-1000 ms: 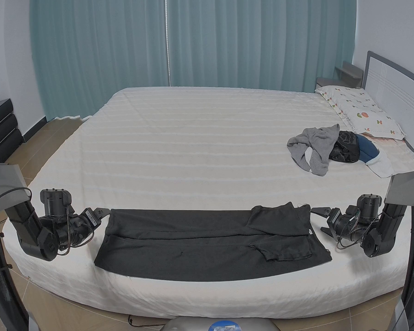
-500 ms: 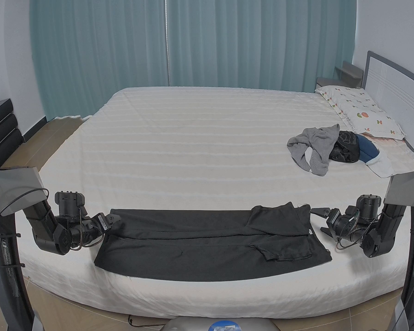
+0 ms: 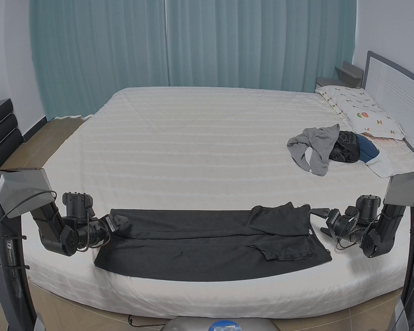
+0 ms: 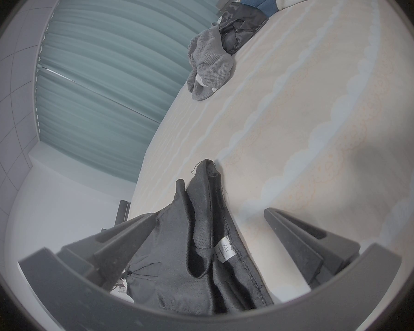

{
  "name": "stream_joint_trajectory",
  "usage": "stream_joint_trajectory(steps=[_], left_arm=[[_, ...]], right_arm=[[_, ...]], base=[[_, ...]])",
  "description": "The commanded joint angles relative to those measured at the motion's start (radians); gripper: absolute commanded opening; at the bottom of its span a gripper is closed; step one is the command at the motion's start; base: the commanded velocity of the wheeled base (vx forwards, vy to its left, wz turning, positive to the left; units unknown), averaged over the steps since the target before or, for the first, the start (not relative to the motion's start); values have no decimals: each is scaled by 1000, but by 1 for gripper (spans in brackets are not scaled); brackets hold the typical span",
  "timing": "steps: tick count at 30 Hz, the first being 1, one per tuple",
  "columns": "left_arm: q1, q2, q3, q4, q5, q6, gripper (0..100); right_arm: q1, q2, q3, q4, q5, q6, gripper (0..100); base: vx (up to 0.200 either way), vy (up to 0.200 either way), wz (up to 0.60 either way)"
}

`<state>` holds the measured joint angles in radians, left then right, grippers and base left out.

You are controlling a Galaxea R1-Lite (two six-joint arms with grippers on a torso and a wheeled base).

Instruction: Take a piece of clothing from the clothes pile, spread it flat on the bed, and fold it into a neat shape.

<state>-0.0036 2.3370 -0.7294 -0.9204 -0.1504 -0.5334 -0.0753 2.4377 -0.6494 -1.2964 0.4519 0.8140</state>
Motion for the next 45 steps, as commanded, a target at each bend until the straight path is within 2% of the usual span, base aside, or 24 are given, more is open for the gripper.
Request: stream_joint_trajectory(steps=[1,31,37,45], left_arm=[[-1,2,10,-1,0,1,0],[13,-10,8,-1,15,-8,0],[11,-2,4,-61,25,-11,0],[8,-8,11,-57,25,-17,0]], right_arm=[[0,1,-1,0,1,1,100],[0,1,-1,0,1,-1,100],[0,1,-1,0,1,-1,100],[0,1,-1,0,1,-1,100]], base=[[0,0,0],[0,0,0],[0,0,0],[0,0,0]])
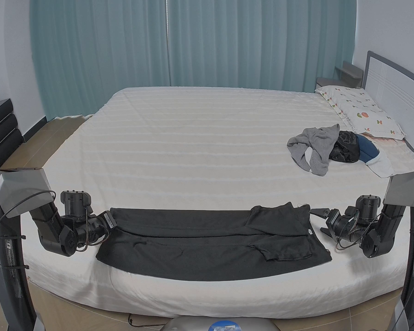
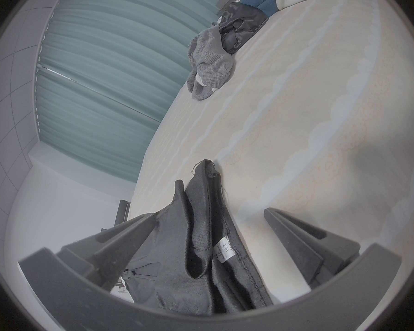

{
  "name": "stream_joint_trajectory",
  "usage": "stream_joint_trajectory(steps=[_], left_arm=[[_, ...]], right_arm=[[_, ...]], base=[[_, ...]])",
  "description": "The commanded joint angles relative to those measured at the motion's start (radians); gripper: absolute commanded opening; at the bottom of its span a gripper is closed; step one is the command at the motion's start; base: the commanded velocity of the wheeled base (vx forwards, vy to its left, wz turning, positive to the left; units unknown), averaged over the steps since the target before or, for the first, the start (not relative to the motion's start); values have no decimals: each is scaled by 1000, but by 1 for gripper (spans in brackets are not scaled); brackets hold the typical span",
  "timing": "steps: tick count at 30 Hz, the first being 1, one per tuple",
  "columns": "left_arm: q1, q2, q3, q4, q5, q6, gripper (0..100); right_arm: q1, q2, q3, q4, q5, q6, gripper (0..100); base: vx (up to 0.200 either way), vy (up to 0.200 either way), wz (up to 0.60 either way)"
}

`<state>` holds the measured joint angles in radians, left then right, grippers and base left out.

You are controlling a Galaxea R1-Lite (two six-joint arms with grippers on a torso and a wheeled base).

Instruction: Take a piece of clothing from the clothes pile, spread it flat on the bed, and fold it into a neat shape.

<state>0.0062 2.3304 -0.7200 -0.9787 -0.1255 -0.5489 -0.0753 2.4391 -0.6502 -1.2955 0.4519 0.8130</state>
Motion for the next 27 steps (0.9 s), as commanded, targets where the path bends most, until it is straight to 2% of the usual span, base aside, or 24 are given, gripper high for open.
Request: stream_joint_trajectory(steps=[1,4,27], left_arm=[[-2,-3,4,3,0,-3,0],[-3,-5,5,5,0,-17,0],[-6,21,-36,-8,0,-31,0]], right_arm=[[0,0,0,-1,1,0,100],[0,0,0,-1,1,0,100],[0,4,-2,-1,1,0,100]], base=[[0,0,0],[-200,0,0],[0,0,0]])
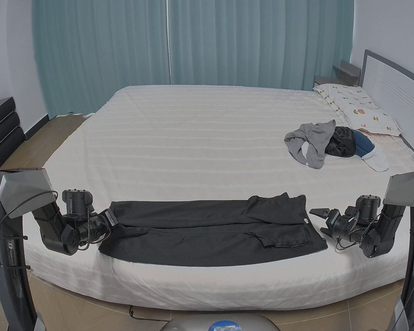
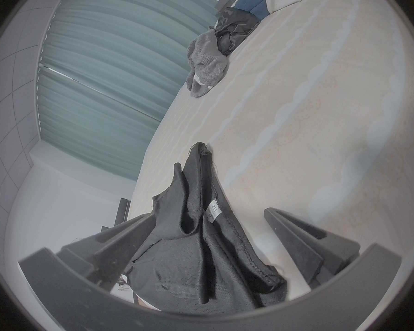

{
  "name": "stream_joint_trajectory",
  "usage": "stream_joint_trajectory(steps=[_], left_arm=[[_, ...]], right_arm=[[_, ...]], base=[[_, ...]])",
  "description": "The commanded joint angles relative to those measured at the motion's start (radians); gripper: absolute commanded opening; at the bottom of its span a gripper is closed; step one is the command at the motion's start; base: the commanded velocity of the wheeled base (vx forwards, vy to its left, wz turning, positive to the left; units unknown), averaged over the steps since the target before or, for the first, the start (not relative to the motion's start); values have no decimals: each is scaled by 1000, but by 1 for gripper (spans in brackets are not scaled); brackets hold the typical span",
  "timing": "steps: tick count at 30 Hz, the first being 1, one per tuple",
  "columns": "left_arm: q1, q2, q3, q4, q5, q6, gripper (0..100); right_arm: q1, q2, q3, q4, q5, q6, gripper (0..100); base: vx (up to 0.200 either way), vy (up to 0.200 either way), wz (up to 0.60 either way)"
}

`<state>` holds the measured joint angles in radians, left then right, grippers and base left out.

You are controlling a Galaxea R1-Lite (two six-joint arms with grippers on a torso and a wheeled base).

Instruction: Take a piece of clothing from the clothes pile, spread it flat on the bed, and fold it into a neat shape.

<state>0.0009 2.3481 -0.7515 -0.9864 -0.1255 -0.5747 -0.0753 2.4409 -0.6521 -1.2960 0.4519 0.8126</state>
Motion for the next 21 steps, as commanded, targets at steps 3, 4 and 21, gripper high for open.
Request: stream_joint_trajectory(steps=[3,4,21], left_arm=[[-1,-4,-5,0,0,-24,0],[-2,-6,-5,0,0,-28,0],[-47,-116,12,40,6,-83,0]], right_arm=[[0,3,0,0,1,0,100],[0,3,0,0,1,0,100],[0,1,2,0,1,0,100]], base=[[0,0,0],[0,0,0],[0,0,0]])
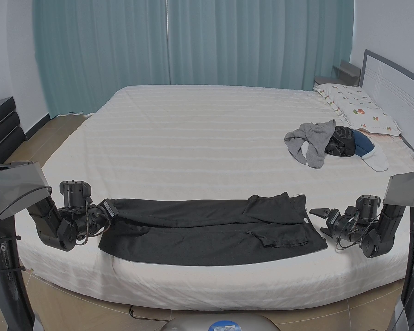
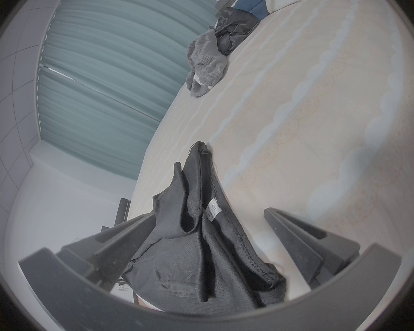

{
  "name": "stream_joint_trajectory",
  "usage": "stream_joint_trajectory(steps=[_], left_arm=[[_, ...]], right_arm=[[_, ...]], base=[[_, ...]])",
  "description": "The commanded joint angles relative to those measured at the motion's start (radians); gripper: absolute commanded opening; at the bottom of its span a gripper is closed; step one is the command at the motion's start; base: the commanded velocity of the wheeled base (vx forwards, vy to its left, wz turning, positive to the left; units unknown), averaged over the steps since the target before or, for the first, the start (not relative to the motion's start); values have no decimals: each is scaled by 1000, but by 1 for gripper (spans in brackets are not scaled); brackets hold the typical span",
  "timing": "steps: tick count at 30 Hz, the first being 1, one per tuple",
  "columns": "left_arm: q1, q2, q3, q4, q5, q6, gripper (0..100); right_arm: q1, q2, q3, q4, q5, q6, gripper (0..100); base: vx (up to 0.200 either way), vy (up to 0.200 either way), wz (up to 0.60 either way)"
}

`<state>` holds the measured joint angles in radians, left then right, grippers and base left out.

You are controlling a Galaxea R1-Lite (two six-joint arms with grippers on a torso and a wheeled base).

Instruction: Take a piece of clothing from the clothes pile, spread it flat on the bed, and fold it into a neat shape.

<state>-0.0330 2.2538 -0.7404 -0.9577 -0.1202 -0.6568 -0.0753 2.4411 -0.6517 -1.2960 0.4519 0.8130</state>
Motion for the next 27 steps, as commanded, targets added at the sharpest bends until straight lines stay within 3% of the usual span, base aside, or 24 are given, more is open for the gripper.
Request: stream_joint_trajectory(steps=[1,8,17,26,27], left_arm=[[-18,-25,1,17,1,-1,0],[-30,-22,-5,45,1,0,0],[36,44,-43,40,16,5,0],[38,109,-56,33,14,9,0],[39,110,-59,31,13,11,100]], right_arm=[[0,1,1,0,1,0,100],[0,1,1,0,1,0,100],[0,1,3,0,1,0,100],[0,1,3,-2,1,-2,100],[0,3,3,-2,1,0,100]], base=[[0,0,0],[0,0,0],[0,0,0],[0,0,0],[0,0,0]])
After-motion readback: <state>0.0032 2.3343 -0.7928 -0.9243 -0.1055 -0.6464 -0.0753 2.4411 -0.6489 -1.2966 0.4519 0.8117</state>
